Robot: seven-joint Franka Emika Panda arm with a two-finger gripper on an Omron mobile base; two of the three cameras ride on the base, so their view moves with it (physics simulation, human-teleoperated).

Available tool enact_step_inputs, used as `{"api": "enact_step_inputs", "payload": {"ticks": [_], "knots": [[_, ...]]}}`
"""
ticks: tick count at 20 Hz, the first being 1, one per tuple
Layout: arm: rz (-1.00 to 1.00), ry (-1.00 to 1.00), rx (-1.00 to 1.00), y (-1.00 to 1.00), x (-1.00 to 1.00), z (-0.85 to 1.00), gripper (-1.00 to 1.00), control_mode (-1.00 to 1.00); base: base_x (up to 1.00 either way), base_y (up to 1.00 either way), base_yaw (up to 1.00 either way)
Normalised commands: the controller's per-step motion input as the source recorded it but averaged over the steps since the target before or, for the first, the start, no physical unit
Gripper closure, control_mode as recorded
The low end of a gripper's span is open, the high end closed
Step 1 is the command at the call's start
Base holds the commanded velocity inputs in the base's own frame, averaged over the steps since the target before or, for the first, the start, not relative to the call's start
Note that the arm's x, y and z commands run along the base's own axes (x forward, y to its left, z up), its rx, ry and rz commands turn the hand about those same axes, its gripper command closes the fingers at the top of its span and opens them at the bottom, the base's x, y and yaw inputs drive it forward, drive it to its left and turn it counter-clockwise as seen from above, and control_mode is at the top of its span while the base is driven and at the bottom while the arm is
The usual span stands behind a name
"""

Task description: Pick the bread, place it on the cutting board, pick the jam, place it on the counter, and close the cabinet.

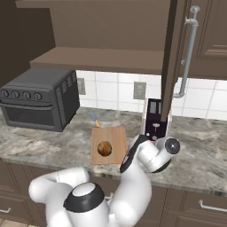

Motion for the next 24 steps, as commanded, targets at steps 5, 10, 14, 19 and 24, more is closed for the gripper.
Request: {"api": "enact_step_inputs", "payload": {"ticks": [5,10,14,19,24], "knots": [[0.0,-0.04,0.0,0.0,-0.24,0.22,-1.0,-1.0,0.0,0.0,0.0],[0.0,-0.03,0.0,0.0,-0.27,0.24,-1.0,-1.0,0.0,0.0,0.0],[0.0,-0.04,0.0,0.0,-0.28,0.3,-1.0,-1.0,0.0,0.0,0.0],[0.0,-0.01,0.0,0.0,-0.23,0.23,-1.0,-1.0,0.0,0.0,0.0],[0.0,-0.01,0.0,-0.02,-0.21,0.15,-1.0,-1.0,0.0,0.0,0.0]]}}
